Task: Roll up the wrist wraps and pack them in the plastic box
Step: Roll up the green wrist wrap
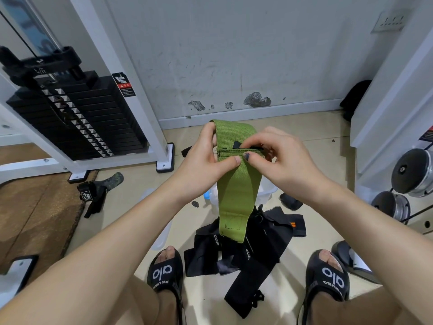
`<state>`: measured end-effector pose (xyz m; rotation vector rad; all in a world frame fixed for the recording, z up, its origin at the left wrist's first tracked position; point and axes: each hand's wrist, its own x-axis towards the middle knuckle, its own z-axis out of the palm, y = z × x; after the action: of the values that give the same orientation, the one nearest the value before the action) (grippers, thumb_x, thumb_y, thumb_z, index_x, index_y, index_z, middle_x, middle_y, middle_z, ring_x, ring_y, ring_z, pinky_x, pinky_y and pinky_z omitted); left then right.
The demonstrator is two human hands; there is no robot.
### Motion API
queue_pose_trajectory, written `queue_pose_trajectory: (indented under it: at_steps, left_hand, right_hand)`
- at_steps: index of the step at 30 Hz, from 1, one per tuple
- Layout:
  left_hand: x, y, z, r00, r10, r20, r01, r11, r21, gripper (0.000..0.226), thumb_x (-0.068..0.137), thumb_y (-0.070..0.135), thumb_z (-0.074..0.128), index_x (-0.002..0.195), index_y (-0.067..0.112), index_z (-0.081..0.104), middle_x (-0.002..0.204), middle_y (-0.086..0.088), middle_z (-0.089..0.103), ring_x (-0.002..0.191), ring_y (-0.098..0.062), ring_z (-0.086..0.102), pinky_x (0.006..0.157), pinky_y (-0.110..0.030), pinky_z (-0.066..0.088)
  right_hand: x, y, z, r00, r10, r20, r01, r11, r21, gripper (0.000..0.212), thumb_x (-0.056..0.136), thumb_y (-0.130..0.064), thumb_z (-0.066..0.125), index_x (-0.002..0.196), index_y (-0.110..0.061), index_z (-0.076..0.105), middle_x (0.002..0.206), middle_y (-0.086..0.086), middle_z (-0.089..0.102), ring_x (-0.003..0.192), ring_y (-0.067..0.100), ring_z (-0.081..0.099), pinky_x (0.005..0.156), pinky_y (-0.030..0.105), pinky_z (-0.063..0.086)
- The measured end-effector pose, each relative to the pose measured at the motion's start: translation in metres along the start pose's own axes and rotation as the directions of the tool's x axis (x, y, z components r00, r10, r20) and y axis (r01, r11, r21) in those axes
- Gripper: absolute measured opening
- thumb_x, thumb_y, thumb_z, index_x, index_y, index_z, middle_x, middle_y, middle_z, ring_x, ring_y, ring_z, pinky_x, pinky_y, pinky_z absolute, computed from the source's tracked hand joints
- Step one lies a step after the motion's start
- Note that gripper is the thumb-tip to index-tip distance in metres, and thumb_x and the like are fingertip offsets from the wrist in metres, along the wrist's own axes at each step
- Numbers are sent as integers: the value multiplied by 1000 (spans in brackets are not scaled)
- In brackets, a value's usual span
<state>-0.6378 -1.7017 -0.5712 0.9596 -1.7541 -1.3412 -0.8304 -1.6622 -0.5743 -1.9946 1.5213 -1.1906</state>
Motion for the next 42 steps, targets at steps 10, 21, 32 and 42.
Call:
queue_pose_trajectory:
  at_steps: [10,21,32,42]
  left_hand:
    - [-1,1,1,1000,-1,22,1,1000,0,45,95,-6,65,132,13,47,121,-3,68,109,-21,71,94,-42,59]
    - [0,1,2,1000,24,-6,-24,1000,-13,38,95,-6,65,127,8,50,110,1,73,103,-16,71,88,-37,59]
    - [3,3,3,998,-65,0,64,985,-163,36,95,-8,64,125,11,58,114,-7,73,105,-21,71,85,-36,60]
    - [10,7,-8,996,-91,21,94,967,-238,90,85,-8,70,154,39,37,141,-6,57,124,-23,65,97,-45,58]
  right_hand:
    - [2,-3,0,999,39,30,-41,998,53,20,87,-6,72,95,-23,74,86,-13,63,78,-1,56,69,12,38]
    - [3,-5,4,955,293,-53,-278,942,188,20,82,-16,81,95,-21,67,83,-8,57,67,9,46,65,23,42]
    - [5,-13,-2,893,418,164,-425,669,609,20,88,8,70,102,-7,66,85,6,68,71,12,69,65,25,57]
    - [8,-8,-1,883,400,246,-442,530,724,22,88,12,65,100,-6,64,95,12,70,79,19,69,68,26,57]
